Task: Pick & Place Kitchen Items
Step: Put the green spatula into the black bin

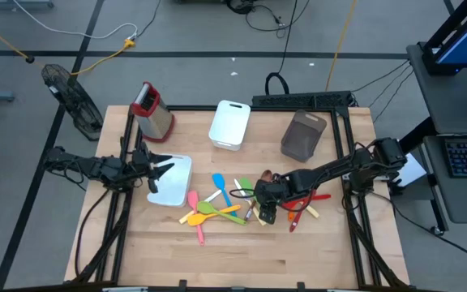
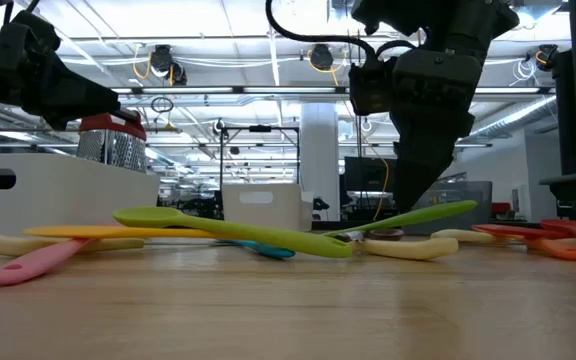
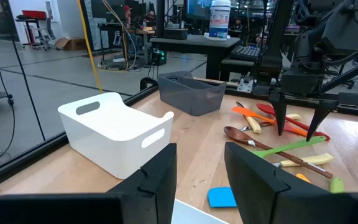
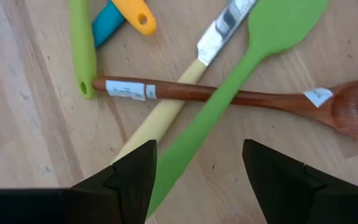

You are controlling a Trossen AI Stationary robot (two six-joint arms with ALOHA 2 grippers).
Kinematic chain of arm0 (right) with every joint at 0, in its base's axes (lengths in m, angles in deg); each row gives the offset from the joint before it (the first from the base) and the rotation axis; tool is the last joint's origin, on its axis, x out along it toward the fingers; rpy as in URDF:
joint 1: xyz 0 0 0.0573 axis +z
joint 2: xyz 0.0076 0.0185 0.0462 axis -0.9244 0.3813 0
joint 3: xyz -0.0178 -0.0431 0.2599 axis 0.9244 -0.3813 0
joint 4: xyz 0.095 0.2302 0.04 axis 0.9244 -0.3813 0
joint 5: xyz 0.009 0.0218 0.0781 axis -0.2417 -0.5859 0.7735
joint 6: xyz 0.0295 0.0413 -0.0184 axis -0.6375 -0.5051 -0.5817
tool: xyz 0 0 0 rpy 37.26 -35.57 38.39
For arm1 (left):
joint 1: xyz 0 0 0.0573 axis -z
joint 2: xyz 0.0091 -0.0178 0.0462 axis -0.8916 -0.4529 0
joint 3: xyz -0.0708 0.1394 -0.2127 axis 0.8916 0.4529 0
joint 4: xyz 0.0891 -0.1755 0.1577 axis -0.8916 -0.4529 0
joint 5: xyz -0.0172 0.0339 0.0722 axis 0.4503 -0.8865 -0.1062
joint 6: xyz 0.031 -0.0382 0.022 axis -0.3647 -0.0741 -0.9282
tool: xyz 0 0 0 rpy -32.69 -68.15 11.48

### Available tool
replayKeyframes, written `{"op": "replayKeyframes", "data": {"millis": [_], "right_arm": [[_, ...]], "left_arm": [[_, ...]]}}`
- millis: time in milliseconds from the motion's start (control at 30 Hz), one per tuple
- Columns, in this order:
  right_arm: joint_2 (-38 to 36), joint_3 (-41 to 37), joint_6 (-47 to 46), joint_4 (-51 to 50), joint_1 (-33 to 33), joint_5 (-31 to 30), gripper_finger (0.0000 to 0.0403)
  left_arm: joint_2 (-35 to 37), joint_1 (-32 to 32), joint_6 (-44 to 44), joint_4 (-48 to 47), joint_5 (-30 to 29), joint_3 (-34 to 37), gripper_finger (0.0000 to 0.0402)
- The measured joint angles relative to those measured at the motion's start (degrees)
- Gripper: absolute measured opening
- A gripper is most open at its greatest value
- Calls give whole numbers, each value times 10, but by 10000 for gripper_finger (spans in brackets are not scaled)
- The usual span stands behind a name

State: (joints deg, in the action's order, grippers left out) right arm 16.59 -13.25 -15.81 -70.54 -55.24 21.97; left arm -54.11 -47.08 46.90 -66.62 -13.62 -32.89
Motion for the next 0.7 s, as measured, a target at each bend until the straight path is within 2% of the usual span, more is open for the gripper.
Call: {"op": "replayKeyframes", "data": {"millis": [533,700], "right_arm": [[0,0,-7,5,1,0,231],[0,-26,-8,42,2,0,231]], "left_arm": [[0,0,0,0,0,0,141],[0,0,0,0,0,0,141]]}}
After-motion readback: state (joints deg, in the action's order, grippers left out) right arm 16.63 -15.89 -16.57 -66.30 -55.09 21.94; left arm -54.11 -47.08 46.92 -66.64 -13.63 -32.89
